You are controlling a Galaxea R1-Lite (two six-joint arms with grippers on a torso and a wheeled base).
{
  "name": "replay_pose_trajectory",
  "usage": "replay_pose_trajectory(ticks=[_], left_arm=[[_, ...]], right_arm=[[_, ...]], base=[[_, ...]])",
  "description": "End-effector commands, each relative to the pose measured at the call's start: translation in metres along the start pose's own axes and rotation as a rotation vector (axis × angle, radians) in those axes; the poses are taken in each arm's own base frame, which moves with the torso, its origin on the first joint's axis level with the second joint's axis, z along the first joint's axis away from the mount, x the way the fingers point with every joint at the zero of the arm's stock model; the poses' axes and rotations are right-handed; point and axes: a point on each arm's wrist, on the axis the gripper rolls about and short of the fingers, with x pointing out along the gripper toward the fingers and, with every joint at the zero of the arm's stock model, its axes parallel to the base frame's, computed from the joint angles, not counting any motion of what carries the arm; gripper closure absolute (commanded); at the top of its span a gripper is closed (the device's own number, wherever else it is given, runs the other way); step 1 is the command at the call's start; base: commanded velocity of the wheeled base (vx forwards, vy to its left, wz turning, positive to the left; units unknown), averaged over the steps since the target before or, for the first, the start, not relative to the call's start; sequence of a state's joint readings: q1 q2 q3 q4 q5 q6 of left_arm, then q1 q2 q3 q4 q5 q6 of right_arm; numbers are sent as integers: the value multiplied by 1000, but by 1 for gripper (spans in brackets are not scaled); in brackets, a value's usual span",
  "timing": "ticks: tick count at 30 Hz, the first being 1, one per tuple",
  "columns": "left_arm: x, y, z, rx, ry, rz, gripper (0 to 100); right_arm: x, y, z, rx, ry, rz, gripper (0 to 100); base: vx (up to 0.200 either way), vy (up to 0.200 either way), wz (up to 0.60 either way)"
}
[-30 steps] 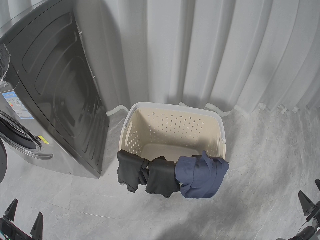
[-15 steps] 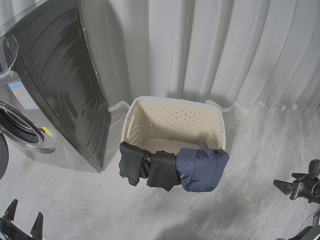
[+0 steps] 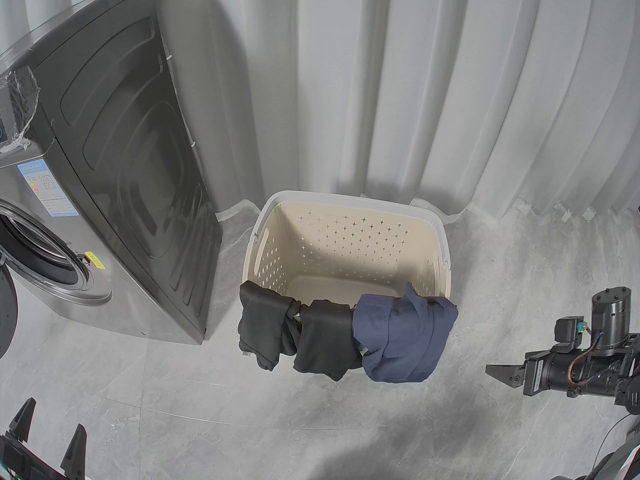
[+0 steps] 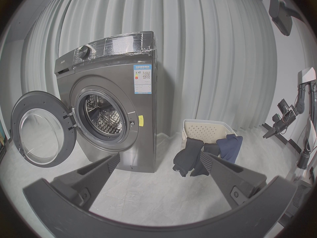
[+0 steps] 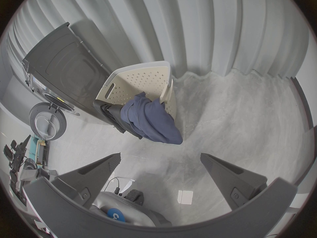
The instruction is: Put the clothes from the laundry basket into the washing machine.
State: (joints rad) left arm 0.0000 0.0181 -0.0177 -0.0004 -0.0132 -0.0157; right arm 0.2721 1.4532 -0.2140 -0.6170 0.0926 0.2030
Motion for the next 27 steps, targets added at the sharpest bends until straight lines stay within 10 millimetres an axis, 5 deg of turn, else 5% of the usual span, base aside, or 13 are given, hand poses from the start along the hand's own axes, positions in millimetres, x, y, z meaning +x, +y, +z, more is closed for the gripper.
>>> replay_pose_trajectory(ticks=[1, 27], left_arm=[[0, 0, -5, 0, 2, -1, 0], [0, 0, -5, 0, 2, -1, 0]], right_arm=[[33, 5, -10, -18, 96, 15, 0], [129, 36, -27, -80, -42, 75, 0]], base=[[0, 0, 0], [0, 0, 0]])
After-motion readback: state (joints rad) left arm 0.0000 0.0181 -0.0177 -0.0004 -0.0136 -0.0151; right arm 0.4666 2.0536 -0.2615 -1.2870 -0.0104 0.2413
